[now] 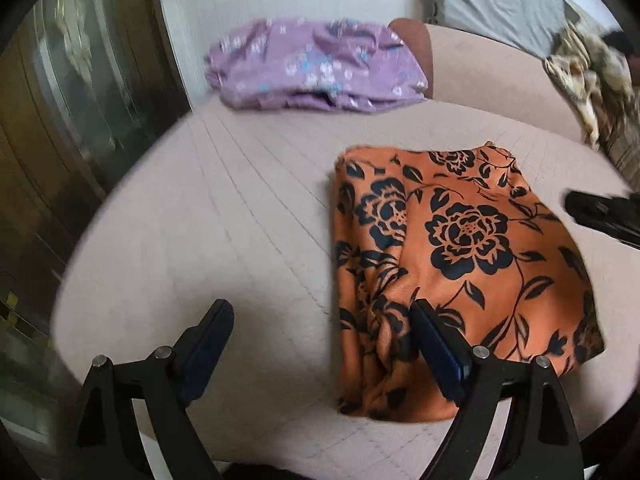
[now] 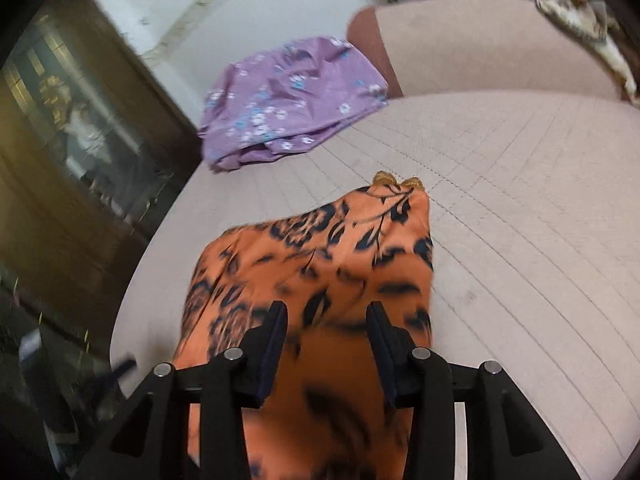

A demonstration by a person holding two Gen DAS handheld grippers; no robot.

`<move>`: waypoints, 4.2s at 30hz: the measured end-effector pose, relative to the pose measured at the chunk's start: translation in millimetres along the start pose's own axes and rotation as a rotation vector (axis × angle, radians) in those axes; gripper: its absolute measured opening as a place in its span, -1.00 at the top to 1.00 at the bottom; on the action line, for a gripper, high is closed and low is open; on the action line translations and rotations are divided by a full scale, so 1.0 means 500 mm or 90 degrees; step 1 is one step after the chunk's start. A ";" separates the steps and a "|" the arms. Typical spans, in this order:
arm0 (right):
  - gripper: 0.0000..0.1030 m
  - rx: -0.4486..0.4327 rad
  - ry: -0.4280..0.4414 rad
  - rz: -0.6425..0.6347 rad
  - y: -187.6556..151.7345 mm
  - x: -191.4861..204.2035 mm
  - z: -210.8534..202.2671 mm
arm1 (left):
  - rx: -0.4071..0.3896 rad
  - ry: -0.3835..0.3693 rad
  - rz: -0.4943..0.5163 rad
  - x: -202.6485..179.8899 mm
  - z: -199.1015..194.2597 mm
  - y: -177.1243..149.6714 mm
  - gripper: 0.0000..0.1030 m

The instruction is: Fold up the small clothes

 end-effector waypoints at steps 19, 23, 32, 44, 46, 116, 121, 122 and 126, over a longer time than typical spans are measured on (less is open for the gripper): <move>0.06 0.014 0.015 0.000 -0.117 -0.024 -0.086 | -0.019 0.055 -0.004 0.018 -0.071 0.025 -0.76; 0.03 -0.014 0.008 -0.042 -0.122 -0.006 -0.115 | -0.042 0.069 -0.001 0.023 -0.090 0.056 -0.76; 0.00 0.006 0.055 -0.026 -0.140 -0.019 -0.124 | -0.041 0.082 0.013 0.008 -0.104 0.062 -0.76; -0.01 0.080 0.057 -0.002 -0.162 -0.042 -0.044 | 0.047 0.068 0.025 -0.007 0.004 0.024 -0.76; -0.01 0.098 0.063 0.012 -0.170 -0.054 -0.021 | 0.116 0.026 0.023 -0.015 0.061 -0.007 -0.78; -0.16 0.088 0.105 0.166 -0.069 -0.250 -0.061 | 0.117 -0.334 -0.045 -0.287 0.044 0.095 0.22; -0.29 0.110 0.084 0.213 -0.074 -0.280 -0.068 | 0.113 -0.306 -0.070 -0.251 0.038 0.095 -0.13; -0.30 0.102 0.072 0.198 -0.069 -0.278 -0.079 | 0.103 -0.299 -0.062 -0.245 0.030 0.099 -0.13; -0.31 0.021 0.032 0.152 -0.035 -0.271 -0.151 | 0.052 -0.247 -0.023 -0.221 -0.017 0.105 -0.14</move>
Point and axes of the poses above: each gripper's, at about its wrist camera, not at the fingertips, and z roughly the way its jaws point, x to its left, y to its top, the point moved 6 cm from there along z, roughly the way its jaws point, and after that the axes turned 11 degrees about z, right-handed, at the moved point
